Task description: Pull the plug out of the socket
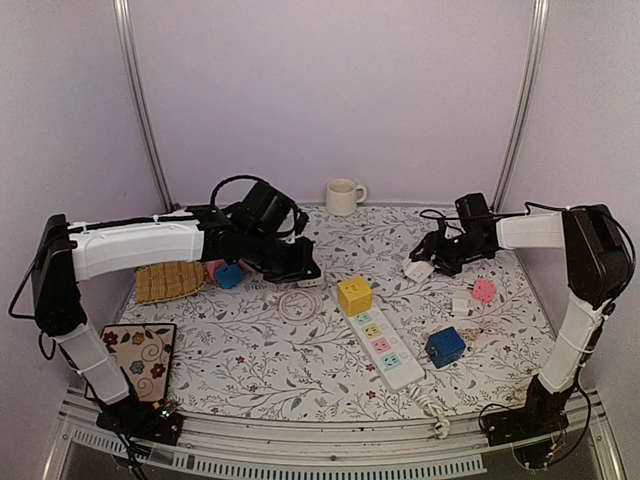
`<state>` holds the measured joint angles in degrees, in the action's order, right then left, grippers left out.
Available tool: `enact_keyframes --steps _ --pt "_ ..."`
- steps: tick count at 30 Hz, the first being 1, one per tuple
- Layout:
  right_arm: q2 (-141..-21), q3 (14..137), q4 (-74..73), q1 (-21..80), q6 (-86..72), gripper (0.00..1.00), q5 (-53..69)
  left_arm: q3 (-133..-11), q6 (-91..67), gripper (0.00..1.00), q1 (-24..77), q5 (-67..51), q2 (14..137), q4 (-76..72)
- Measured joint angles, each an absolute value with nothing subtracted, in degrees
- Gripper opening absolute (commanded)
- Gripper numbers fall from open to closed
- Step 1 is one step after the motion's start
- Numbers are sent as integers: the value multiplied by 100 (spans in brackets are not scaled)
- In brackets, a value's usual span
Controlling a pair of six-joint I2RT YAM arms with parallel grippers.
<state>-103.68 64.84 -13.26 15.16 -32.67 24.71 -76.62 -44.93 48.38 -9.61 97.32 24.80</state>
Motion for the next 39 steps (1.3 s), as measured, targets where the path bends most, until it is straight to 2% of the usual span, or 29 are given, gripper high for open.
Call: enact_keyframes --steps 4,12,18,25,39 --pt "-10545 6462 -1166 1476 -3328 40 2630 -7478 -4567 2 4838 -888 9697 2482" --pt "-10641 6211 -954 1282 -3382 69 2867 -7419 -4615 2 4838 -829 9697 2473" --pt "-10615 5929 -875 1037 -3369 84 2869 -7419 -4619 2 4838 -843 9697 2462" --pt "-10346 5841 -1033 913 -3247 88 2565 -7419 -4657 2 4838 -856 9699 2418" --pt "-9612 5850 -1684 899 -2808 90 1822 -7419 -4659 2 4838 -884 9721 2320"
